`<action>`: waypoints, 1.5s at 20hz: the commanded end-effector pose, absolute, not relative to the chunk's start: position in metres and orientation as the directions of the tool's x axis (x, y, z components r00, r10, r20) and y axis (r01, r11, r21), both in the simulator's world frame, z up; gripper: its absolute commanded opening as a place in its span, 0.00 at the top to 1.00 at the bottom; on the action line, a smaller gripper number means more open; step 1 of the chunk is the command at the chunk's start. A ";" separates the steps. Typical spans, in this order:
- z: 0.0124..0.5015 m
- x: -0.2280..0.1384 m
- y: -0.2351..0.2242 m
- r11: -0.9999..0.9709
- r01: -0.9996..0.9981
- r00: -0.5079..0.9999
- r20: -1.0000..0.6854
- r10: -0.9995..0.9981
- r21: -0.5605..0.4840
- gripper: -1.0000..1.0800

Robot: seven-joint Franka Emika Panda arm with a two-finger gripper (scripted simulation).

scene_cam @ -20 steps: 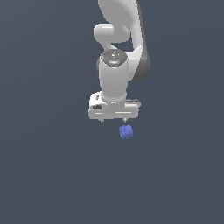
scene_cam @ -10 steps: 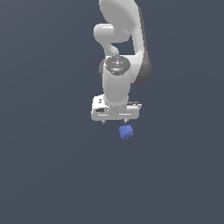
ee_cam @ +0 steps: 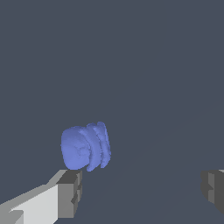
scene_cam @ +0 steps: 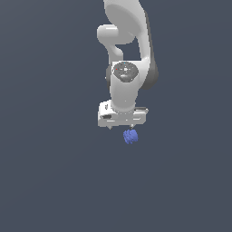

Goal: Pick up the object and move it to a goal position.

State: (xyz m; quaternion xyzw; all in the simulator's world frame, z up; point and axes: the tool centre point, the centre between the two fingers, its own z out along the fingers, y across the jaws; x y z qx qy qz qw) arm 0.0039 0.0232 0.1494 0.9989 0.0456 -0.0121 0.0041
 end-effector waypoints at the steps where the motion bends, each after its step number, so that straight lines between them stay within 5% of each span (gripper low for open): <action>1: 0.140 0.002 0.032 -0.993 0.121 0.992 -0.022 0.121 0.006 0.04; 13: 0.092 -0.009 0.077 -0.960 0.282 0.960 -0.001 0.282 0.000 0.04; 30: 0.044 -0.011 0.079 -0.957 0.289 0.957 0.000 0.289 0.000 0.04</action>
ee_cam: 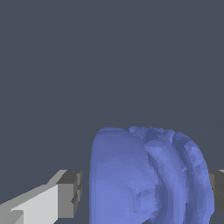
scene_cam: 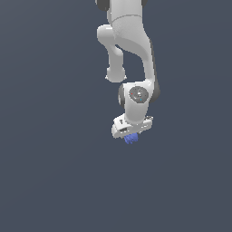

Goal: Pick up the object and move it to a goal position.

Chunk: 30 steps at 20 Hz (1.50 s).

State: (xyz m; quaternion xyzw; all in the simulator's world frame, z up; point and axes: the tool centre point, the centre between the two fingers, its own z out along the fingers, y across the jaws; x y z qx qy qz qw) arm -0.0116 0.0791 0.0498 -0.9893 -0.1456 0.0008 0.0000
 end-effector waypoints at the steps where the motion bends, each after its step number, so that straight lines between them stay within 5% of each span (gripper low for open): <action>1: 0.042 -0.011 0.079 -0.957 0.289 0.957 0.000 0.289 0.000 0.04; 4: 0.040 -0.010 0.079 -0.957 0.289 0.957 0.000 0.289 0.000 0.04; 5: 0.040 -0.010 0.079 -0.957 0.289 0.957 0.000 0.289 0.000 1.00; 19: 0.045 -0.008 0.079 -0.957 0.289 0.957 0.000 0.289 0.000 1.00; 30: 0.101 0.016 0.074 -0.957 0.289 0.957 0.000 0.289 0.000 1.00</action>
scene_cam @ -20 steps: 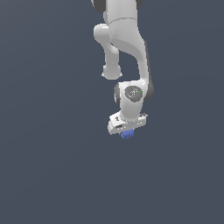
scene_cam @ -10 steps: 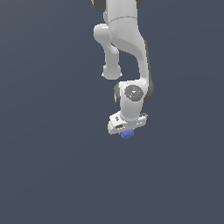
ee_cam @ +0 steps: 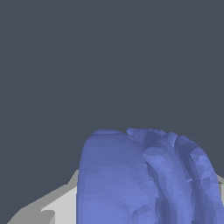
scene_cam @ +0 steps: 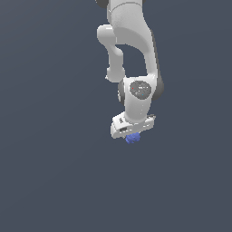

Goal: Pick up the object and move it to a goal position.

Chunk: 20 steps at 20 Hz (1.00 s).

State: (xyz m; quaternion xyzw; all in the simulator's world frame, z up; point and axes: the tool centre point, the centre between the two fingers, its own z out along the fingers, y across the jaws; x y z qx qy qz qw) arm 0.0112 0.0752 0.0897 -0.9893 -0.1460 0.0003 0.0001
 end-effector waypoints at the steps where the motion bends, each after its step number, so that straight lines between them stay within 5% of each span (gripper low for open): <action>1: 0.109 0.020 0.074 -0.957 0.289 0.957 0.000 0.289 0.000 1.00; 20: 0.232 0.079 0.064 -0.957 0.289 0.957 0.000 0.289 0.000 1.00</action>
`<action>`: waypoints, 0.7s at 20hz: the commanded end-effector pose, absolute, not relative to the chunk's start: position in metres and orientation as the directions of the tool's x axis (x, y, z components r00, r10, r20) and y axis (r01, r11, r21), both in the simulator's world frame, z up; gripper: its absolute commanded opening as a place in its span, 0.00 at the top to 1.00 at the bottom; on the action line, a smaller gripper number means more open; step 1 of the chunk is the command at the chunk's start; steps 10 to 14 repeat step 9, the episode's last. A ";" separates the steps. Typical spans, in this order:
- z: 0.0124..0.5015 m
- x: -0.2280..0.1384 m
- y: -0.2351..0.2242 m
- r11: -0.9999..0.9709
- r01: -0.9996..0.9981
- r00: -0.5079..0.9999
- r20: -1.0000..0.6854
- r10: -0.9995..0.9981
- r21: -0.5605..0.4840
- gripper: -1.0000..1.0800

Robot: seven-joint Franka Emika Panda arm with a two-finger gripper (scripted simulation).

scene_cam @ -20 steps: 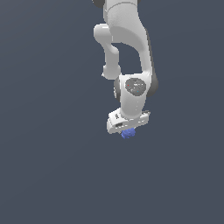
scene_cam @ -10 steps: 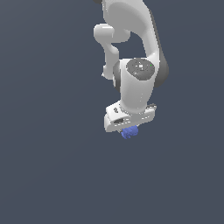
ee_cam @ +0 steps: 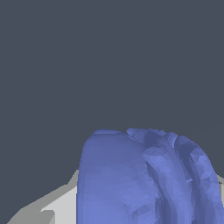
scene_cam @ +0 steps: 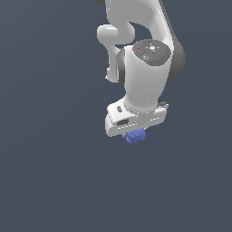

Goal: Pick up the object and move it to a goal position.

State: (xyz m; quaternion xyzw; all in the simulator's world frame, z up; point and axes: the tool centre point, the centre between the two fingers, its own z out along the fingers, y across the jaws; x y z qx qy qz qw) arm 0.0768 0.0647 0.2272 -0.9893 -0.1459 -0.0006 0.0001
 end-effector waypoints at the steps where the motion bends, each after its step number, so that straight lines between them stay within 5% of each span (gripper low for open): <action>1: 0.234 0.081 0.064 -0.957 0.289 0.957 0.000 0.289 0.000 1.00; 14: 0.238 0.084 0.064 -0.957 0.289 0.957 0.000 0.289 0.000 1.00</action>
